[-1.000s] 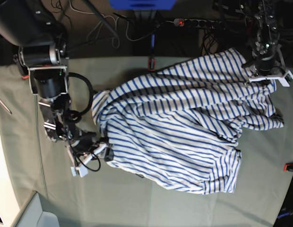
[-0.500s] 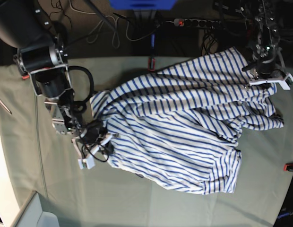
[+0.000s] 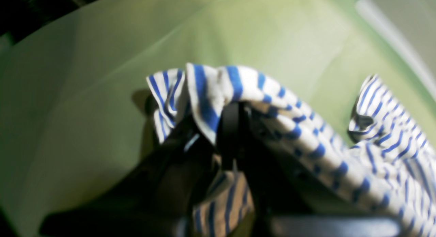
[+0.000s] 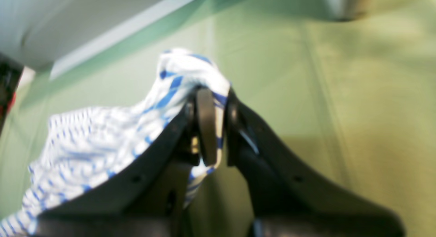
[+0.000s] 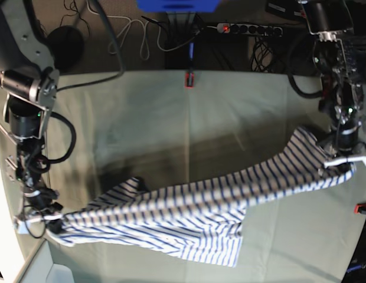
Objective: Layout the t-shirt on the table in an organized manner, then fold the t-shirt properly
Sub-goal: 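Lift the shirt with both grippers, swing it up and lower it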
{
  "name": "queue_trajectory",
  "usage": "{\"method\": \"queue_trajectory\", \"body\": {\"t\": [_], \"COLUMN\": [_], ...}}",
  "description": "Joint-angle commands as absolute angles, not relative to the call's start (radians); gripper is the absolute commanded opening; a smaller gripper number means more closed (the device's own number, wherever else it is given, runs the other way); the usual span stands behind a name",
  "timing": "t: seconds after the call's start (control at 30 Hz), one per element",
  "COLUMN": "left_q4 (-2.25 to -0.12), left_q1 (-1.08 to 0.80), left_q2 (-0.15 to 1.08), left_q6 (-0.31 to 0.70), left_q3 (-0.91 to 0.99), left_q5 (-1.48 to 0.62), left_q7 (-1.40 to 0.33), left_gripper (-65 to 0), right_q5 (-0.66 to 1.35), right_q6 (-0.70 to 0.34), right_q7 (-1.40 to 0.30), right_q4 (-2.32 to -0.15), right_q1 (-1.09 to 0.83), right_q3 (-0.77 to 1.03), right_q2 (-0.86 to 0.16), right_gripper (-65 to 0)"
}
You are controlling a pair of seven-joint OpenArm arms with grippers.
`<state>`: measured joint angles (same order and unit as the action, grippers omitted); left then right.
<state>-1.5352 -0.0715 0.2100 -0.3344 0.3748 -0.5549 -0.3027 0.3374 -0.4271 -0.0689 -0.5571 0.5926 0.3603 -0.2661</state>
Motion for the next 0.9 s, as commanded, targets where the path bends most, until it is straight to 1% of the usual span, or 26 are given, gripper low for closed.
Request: {"method": "queue_trajectory", "body": {"t": [0.0,0.03,0.07,0.13,0.27,0.37,0.5,0.63,0.8,0.87], "left_q4": [-1.523,-1.497,-1.474,-1.440,-1.440,-1.471,-1.471,-1.486,-1.656,-1.702], "left_q1": [-0.039,-0.015,0.007,0.045,0.081,0.073,0.047,0.005,-0.148,-0.199], "left_q2": [0.225,0.225,0.225,0.219,0.216,0.216,0.214,0.183,0.148,0.137], "left_q6": [-0.357,-0.357,-0.357,-0.357,-0.357,-0.357,-0.357,-0.357,-0.358,-0.358], "left_q3": [0.371,0.355,0.343,0.323,0.291,0.286,0.285,0.286,0.285,0.286], "left_q5": [-0.535,-0.535,-0.535,-0.535,-0.535,-0.535,-0.535,-0.535,-0.536,-0.536], "left_q7": [-0.266,-0.266,-0.266,-0.266,-0.266,-0.266,-0.266,-0.266,-0.269,-0.305], "left_gripper": [-65.0,-65.0,-65.0,-65.0,-65.0,-65.0,-65.0,-65.0,-65.0,-65.0], "right_q5": [0.351,0.351,0.351,0.351,0.355,0.355,0.351,0.351,0.351,0.351], "right_q6": [-0.360,-0.325,-0.311,-0.311,-0.311,-0.311,-0.311,-0.311,-0.311,-0.311], "right_q7": [-0.012,-0.012,-0.015,-0.015,-0.016,-0.018,-0.018,-0.018,-0.018,-0.035], "right_q4": [-0.575,-0.575,-0.573,-0.573,-0.582,-0.674,-0.809,-0.886,-1.023,-1.043], "right_q1": [0.631,0.630,0.628,0.627,0.602,0.529,0.435,0.409,0.344,0.337], "right_q3": [0.394,0.412,0.418,0.418,0.423,0.421,0.421,0.420,0.421,0.421], "right_q2": [-0.306,-0.315,-0.325,-0.331,-0.334,-0.349,-0.341,-0.320,-0.318,-0.318], "right_gripper": [-65.0,-65.0,-65.0,-65.0,-65.0,-65.0,-65.0,-65.0,-65.0,-65.0]}}
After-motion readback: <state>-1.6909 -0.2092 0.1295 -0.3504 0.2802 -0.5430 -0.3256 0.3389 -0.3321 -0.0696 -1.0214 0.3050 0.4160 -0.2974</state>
